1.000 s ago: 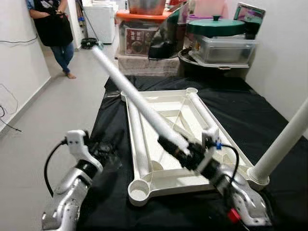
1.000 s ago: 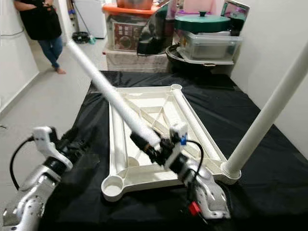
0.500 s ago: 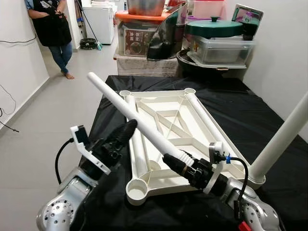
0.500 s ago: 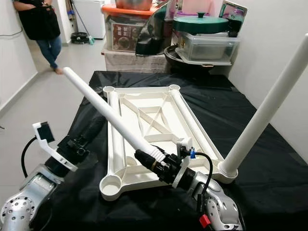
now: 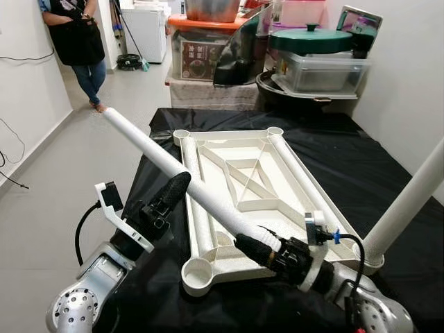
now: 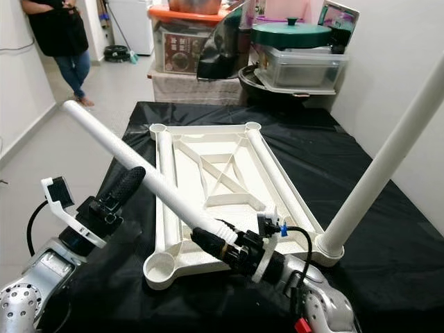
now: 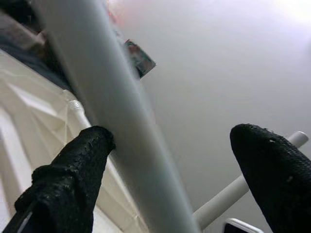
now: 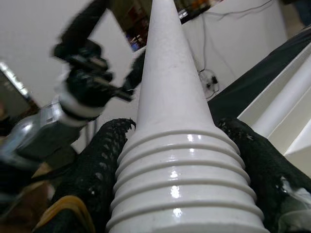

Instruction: Building children table

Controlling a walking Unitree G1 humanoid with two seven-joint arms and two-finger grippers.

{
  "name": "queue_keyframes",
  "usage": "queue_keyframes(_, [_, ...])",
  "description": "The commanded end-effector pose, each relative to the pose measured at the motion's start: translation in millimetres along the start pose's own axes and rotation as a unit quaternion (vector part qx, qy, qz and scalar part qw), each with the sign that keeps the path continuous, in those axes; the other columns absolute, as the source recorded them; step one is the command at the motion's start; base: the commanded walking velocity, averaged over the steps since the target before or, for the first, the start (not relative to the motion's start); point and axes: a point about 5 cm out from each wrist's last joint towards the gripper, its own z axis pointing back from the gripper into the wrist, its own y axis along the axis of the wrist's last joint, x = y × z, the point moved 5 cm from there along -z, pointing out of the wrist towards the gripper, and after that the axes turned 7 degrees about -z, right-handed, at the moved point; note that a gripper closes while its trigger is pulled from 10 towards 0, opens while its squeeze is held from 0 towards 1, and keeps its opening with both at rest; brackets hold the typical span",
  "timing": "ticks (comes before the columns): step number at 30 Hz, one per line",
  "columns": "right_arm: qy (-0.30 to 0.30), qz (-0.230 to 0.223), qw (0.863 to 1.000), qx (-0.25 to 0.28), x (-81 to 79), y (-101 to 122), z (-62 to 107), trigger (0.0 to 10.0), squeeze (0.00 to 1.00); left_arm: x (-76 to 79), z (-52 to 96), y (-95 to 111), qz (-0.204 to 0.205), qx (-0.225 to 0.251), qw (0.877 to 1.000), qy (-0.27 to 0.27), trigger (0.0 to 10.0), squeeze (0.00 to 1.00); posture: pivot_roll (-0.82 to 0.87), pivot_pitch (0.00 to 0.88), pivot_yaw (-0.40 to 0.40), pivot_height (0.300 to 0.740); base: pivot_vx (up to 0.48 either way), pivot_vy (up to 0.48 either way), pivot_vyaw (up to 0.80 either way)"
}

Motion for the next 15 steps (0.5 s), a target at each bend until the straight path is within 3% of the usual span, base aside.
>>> queue_keyframes(1, [0.034,-0.004,0.999,-0.005,-11.5,-1,-3.8,0.0,0.0,-1.7,-0.8,-1,0.0,-0.008,1.0,0.002,10.0,0.0,0.07,0.0,-0.066,0.74,0.0,0.0,0.0])
queue_keyframes(14, [0.061,-0.018,0.998,-0.03,-22.3,-11,-0.7,0.0,0.0,-8.5,0.1,1,-0.006,-0.011,1.0,0.019,10.0,0.0,0.07,0.0,-0.067,0.74,0.0,0.0,0.0])
queue_keyframes(15, [0.064,-0.017,0.997,-0.035,-23.2,-13,-0.1,0.0,0.0,-8.9,-0.3,1,-0.007,-0.009,1.0,0.02,9.4,0.0,0.07,0.0,-0.067,0.74,0.0,0.0,0.0])
